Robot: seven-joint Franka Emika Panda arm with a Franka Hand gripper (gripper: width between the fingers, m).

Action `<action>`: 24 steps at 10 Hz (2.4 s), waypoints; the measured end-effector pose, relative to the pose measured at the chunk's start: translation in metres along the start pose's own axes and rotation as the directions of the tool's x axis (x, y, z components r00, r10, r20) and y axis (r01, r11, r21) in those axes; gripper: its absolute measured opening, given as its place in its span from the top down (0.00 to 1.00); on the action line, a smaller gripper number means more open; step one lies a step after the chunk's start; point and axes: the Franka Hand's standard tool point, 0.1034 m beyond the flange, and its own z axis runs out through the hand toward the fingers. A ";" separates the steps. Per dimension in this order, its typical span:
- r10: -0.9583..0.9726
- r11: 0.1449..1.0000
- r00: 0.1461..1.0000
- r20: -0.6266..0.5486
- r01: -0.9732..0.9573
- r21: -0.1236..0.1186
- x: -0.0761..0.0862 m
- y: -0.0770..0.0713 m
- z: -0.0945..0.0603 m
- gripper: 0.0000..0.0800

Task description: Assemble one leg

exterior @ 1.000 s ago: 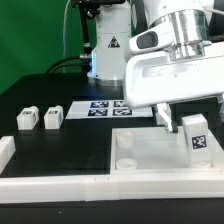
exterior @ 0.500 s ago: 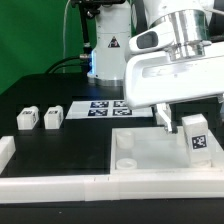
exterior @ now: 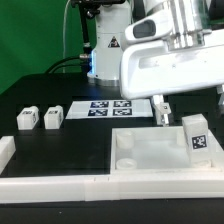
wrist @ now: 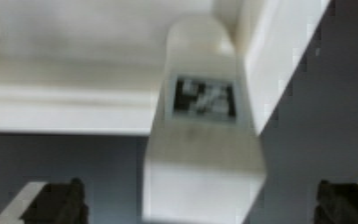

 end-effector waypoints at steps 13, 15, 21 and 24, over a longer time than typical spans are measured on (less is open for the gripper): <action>0.090 0.994 0.883 0.461 -0.112 0.021 0.004 -0.003 0.017 0.63; 0.175 0.982 0.870 0.461 -0.187 -0.019 0.004 -0.002 0.017 0.63; 0.925 0.343 0.261 0.276 -0.886 -0.313 0.006 0.008 0.020 0.63; 0.986 0.008 -0.058 0.156 -0.919 -0.393 0.004 -0.005 0.020 0.63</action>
Offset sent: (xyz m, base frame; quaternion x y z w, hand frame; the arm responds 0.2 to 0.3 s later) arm 0.0088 -0.0052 -0.0145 -0.0050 -0.1731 -0.0055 0.9849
